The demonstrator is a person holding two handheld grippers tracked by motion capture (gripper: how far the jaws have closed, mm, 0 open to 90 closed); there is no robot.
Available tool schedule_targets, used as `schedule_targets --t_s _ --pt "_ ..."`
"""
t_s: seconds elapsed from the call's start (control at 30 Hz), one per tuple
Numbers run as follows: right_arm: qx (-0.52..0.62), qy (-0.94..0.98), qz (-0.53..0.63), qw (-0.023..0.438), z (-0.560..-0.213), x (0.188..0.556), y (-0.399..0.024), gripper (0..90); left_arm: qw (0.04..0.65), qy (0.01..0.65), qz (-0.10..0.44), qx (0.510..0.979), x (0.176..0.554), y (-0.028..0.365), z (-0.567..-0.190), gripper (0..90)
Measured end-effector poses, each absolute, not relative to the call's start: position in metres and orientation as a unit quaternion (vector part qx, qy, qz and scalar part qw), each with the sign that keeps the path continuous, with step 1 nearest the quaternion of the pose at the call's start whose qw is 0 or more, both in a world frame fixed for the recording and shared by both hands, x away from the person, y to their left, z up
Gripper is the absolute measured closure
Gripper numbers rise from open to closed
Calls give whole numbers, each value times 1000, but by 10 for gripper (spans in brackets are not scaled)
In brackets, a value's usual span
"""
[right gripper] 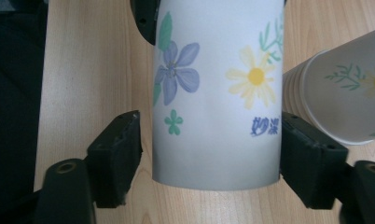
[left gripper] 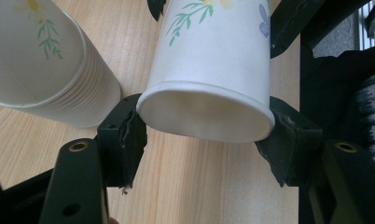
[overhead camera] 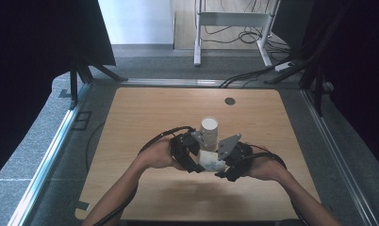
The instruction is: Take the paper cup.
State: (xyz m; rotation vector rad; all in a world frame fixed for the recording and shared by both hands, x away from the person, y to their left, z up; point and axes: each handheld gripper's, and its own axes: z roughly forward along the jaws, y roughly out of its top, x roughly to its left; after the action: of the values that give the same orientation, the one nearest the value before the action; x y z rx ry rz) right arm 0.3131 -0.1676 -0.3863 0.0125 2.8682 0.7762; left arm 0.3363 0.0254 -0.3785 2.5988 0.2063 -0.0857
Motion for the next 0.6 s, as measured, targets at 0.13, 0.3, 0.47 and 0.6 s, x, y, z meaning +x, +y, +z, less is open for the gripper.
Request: schedule_targets --t_s 0.13,0.3,0.47,0.6 --pt "0 963 255 84 -387 313 -167 332 259 71 -33 963 336 23 -378 355" --pt "-1 964 251 86 -387 313 -169 362 259 69 -33 963 336 22 -378 355" --pt "6 964 253 85 -387 312 -170 368 262 68 -36 962 336 21 -378 339" --pt "13 960 266 83 -386 312 -172 368 279 74 -37 957 337 24 -376 283"
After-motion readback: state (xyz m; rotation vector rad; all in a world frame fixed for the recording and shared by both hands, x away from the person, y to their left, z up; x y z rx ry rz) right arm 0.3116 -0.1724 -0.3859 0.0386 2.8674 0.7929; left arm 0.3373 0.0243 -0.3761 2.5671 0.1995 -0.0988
